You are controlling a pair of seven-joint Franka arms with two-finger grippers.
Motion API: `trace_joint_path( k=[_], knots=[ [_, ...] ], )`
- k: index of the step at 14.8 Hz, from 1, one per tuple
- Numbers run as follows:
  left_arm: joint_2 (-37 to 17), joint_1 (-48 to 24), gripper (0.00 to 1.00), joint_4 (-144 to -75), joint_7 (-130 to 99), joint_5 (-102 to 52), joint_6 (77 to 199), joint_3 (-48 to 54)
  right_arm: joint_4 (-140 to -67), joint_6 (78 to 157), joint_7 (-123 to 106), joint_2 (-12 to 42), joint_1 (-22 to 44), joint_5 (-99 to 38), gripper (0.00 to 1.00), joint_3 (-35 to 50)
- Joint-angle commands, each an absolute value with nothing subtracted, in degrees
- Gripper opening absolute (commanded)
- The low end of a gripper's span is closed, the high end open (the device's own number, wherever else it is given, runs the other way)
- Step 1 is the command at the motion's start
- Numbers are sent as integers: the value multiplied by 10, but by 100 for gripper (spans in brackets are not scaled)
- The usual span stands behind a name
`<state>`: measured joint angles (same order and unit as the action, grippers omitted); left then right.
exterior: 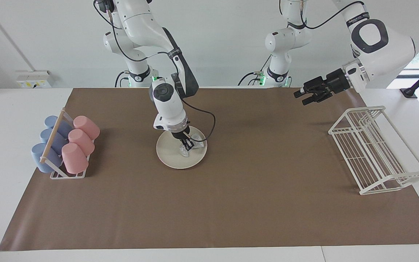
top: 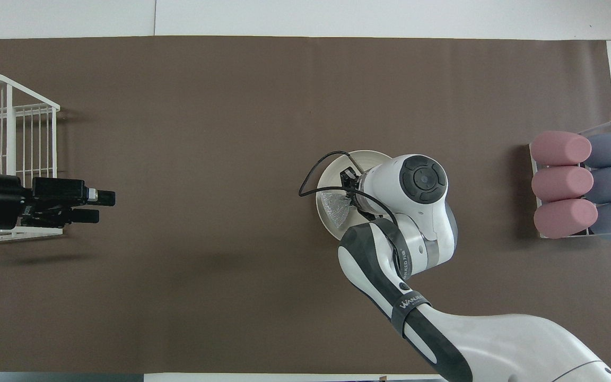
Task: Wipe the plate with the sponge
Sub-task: 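Keep wiping the plate surface in circles with the right gripper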
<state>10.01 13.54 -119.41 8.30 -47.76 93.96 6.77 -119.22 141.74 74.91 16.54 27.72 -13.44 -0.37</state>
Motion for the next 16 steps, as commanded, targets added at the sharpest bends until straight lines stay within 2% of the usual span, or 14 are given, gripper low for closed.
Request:
trace_joint_path(
  k=[1,4,10,16],
  knots=[
    [101,138,100,-1192,75,-466,947,71,-1201,1439,759,192,284,-152,0,0],
    [101,139,100,-1192,76,-466,951,71,-1201,1439,724,192,271,-152,0,-2],
    [101,139,100,-1192,76,-466,952,71,-1197,1436,550,200,178,-151,0,-3],
    [101,137,100,-1192,77,-466,952,71,-1200,1435,556,199,181,-151,0,-1]
  ],
)
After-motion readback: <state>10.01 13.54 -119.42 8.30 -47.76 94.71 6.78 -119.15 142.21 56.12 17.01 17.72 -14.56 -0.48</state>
